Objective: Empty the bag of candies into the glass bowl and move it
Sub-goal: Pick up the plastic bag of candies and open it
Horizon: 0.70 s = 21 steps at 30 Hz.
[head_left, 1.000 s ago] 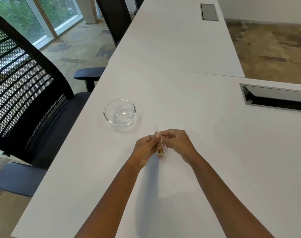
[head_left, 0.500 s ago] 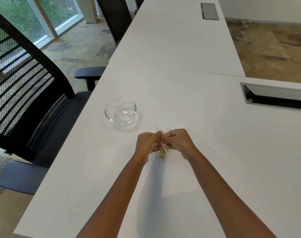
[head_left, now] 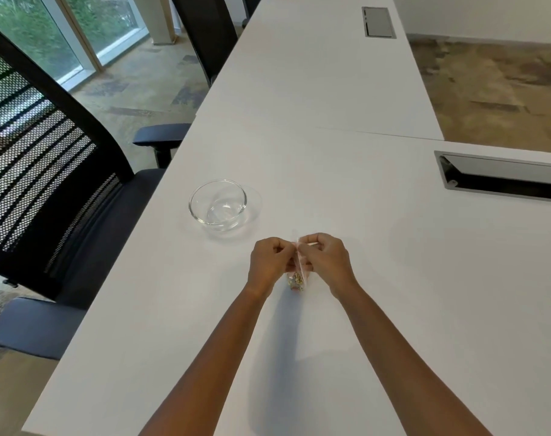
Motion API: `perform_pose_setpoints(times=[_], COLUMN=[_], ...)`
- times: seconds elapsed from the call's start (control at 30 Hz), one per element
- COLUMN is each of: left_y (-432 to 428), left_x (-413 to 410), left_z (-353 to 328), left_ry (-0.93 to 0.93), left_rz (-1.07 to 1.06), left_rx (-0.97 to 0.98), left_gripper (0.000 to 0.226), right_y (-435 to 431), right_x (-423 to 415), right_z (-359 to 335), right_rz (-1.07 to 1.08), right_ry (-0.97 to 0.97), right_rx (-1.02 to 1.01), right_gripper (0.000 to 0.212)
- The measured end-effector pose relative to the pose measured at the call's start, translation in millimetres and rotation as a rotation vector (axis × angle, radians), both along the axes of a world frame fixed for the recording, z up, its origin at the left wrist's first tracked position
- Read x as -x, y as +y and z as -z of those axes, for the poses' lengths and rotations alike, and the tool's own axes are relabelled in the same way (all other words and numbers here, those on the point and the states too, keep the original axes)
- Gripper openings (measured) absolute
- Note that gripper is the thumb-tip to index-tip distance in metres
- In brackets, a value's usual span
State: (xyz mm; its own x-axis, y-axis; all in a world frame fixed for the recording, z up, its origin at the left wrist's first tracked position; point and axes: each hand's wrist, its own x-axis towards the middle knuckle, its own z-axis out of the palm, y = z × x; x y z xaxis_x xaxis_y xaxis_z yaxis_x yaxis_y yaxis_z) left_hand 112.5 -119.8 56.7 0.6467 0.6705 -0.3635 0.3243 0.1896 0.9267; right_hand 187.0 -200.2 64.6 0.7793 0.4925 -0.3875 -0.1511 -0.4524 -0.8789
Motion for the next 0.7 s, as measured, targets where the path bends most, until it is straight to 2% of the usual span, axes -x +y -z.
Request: perform_pose_setpoints(times=[0.07, 0.17, 0.37, 0.6, 0.7], left_y=[-0.4, -0.7, -3.1, -10.5, -11.7], left_x=[-0.2, -0.4, -5.9, -8.0, -8.3], left_z=[-2.0, -5.7, -17.0, -23.2, -26.5], left_ry=[0.022, 0.039, -0.003, 0.035, 0.039], left_rz=[0.04, 0.057, -0.048, -0.12, -0.113], left_rx=[-0.096, -0.162, -0.143, -0.338, -0.355], left_gripper=[0.02, 0.024, 0.013, 0.015, 0.014], right_y=[1.8, 1.1, -0.2, 1.6, -0.2], right_x=[0.8, -2.8, -8.2, -12.3, -11.0], right_z=[-3.5, -9.7, -18.2, -29.3, -29.5], right_rz=[0.019, 0.008, -0.04, -0.134, -0.1], right_ry=[-0.117, -0.142, -0.165, -0.497, -0.519], right_rx=[-0.001, -0.04, -0.062, 0.072, 0.064], right_gripper=[0.014, 0.012, 0.011, 0.008, 0.006])
